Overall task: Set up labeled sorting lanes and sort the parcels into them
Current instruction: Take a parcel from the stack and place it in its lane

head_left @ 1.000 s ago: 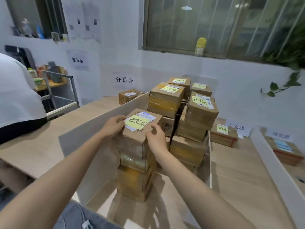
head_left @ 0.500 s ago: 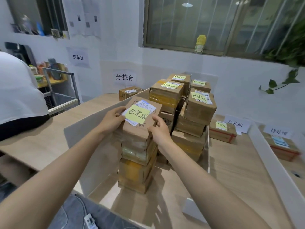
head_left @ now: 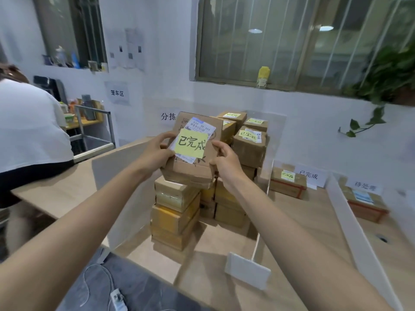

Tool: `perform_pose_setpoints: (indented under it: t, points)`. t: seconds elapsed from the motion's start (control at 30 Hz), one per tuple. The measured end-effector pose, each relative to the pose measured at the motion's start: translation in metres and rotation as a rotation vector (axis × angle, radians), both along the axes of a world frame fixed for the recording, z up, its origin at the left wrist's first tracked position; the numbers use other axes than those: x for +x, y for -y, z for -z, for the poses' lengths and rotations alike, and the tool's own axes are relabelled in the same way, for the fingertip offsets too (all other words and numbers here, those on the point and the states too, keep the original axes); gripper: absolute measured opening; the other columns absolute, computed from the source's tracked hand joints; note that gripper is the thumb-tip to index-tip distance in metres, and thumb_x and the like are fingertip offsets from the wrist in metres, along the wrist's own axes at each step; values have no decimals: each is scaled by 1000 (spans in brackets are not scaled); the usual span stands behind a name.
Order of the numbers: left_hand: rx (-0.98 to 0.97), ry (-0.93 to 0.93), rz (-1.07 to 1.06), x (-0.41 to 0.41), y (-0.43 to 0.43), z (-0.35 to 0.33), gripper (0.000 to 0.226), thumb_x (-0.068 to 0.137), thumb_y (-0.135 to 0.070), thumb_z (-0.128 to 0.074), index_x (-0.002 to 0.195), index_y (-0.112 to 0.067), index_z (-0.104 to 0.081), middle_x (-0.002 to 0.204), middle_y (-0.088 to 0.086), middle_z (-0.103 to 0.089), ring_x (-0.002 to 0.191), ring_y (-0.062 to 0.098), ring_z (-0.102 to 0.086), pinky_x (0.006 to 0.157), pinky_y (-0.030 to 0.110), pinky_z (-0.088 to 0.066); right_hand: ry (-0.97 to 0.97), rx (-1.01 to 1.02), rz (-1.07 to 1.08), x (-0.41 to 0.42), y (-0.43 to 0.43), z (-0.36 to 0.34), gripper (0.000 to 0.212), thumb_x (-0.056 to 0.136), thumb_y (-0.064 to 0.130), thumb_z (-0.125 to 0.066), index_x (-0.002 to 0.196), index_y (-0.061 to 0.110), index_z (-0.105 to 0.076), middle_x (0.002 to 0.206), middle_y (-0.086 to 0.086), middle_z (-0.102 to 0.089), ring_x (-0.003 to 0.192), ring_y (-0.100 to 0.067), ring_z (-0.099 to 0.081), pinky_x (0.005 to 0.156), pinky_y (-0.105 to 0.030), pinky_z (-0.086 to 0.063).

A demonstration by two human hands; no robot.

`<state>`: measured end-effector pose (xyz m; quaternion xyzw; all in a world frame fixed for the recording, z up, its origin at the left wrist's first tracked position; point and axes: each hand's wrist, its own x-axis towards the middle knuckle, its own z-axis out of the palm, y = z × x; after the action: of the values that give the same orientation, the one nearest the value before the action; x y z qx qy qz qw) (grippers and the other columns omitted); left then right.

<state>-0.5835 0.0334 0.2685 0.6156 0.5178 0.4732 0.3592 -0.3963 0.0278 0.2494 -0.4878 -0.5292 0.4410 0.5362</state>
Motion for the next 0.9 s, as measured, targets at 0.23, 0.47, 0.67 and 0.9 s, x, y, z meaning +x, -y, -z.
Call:
perform_pose_setpoints:
  t: [0.23, 0.47, 0.67, 0.9]
  points:
    - [25, 28, 48, 78, 67, -5, 44, 90, 3, -47, 115, -34, -50, 116, 15, -56, 100, 31, -60, 77, 44, -55, -25, 29, 51, 79, 70, -9, 61, 81, -14, -43, 125, 27, -53, 132, 4, -51, 118, -21, -53, 80, -40, -57]
    - [79, -26, 101, 158, 108, 1, 45, 89, 1, -52, 121, -30, -47, 110, 3, -55, 98, 19, -59, 71, 33, -54, 11, 49, 135, 158, 137, -14, 61, 80, -15, -39, 124, 25, -55, 131, 0, -52, 108, -22, -58, 65, -26, -51]
    - [136, -104, 188, 236, 138, 1, 44, 92, -1, -53, 128, -23, -42, 110, -3, -51, 101, 13, -51, 75, 29, -53, -24, 30, 257, 225, 180, -17, 60, 80, -15, -33, 116, 28, -56, 121, -2, -60, 98, -22, -63, 53, -24, -50]
    - [161, -91, 296, 305, 154, 4, 38, 92, -5, -55, 122, -24, -44, 99, -13, -51, 88, -2, -49, 73, 25, -51, -24, 55, 370, 289, 208, -13, 62, 75, -18, -33, 108, 28, -57, 125, -5, -60, 85, -18, -58, 48, -20, -41]
